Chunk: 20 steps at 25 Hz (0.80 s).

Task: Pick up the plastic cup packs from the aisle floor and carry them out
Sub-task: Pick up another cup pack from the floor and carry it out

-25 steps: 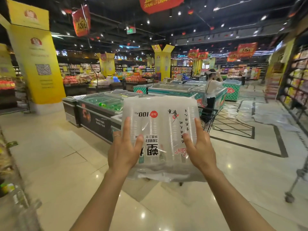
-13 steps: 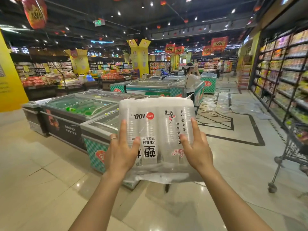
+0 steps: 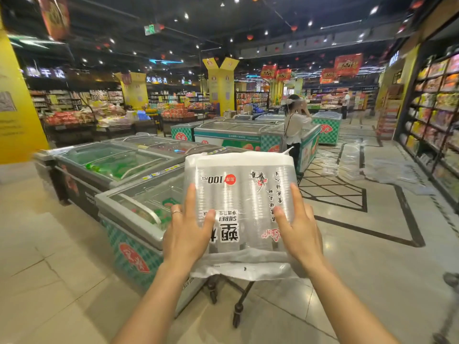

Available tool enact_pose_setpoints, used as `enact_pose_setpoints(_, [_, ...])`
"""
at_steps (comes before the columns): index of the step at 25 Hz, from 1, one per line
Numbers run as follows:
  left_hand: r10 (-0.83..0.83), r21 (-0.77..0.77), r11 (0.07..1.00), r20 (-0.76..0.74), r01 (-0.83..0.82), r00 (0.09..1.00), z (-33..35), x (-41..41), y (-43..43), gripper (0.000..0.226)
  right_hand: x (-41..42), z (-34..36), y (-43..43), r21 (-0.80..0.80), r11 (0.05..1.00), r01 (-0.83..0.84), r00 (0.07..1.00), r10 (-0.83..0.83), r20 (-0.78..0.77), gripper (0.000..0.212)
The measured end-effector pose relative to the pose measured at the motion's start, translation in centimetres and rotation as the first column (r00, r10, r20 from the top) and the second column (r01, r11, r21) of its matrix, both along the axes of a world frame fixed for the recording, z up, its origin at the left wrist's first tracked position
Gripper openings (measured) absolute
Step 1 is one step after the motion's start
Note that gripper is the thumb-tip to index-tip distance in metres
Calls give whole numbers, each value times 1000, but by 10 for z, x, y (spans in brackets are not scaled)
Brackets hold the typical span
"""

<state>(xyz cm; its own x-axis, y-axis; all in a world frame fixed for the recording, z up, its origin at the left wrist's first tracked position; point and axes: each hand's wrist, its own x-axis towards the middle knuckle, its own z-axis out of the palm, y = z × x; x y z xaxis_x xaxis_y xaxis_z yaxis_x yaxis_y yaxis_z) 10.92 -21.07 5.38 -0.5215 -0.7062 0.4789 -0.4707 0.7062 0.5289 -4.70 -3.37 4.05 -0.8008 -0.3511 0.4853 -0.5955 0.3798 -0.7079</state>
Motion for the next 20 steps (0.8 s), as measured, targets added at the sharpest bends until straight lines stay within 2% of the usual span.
enact_pose_setpoints(11, [16, 3, 1000, 7, -16, 1000, -20, -188, -66, 72, -189, -18, -64, 22, 999, -42, 999, 41, 24, 64])
enact_pose_setpoints(20, [88, 31, 996, 2, -88, 996, -40, -359, -211, 71, -368, -33, -213, 72, 989, -132, 991, 130, 31, 68])
